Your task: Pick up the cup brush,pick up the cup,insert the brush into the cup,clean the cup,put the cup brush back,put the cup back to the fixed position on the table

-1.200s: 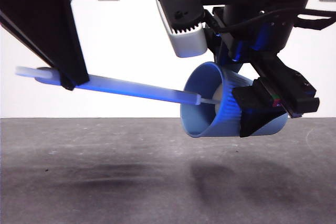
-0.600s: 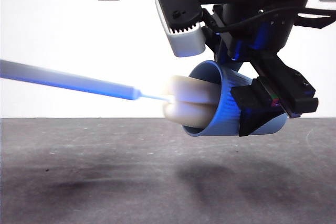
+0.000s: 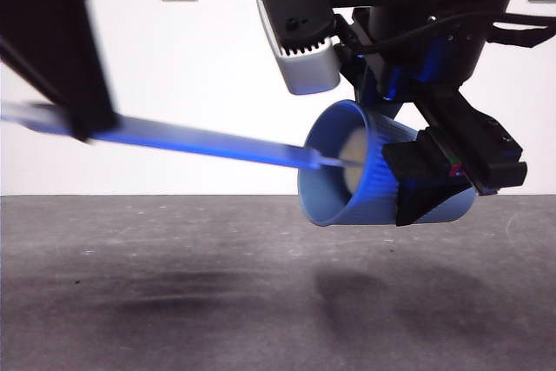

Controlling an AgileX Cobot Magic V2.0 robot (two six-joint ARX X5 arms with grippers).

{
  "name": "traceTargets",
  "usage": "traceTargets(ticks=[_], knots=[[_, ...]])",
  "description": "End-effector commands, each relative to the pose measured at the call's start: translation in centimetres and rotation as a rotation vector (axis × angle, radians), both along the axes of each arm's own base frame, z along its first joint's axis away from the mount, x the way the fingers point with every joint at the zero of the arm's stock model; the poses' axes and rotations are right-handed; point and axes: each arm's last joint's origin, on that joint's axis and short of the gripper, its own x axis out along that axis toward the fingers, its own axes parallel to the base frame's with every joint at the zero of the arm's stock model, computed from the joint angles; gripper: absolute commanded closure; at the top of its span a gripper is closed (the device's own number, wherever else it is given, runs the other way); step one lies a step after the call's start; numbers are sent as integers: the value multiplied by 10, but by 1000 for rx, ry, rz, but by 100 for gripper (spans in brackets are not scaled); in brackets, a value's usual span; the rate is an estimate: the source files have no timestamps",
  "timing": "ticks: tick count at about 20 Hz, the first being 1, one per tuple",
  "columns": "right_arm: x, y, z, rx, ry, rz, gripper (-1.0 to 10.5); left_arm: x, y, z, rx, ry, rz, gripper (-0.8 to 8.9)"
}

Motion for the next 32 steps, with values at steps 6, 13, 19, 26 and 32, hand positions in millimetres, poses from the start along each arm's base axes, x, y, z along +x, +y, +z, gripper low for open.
traceTargets(ticks=[6,13,19,26,32], knots=[[0,2,-1,22,2,-18,959,8,-10,-9,3,15,28,821],[0,2,-1,41,3,-38,959,-16,28,7,171,-16,86,821],[1,1,0,114,1,-116,959,-43,63,23,174,-4,144,821],[5,-9,16,430,-38,-408,959,-57,84,35,90,-65,311,821],[0,-26,45,747,-59,-587,959,-50,83,40,4,-181,580,822]])
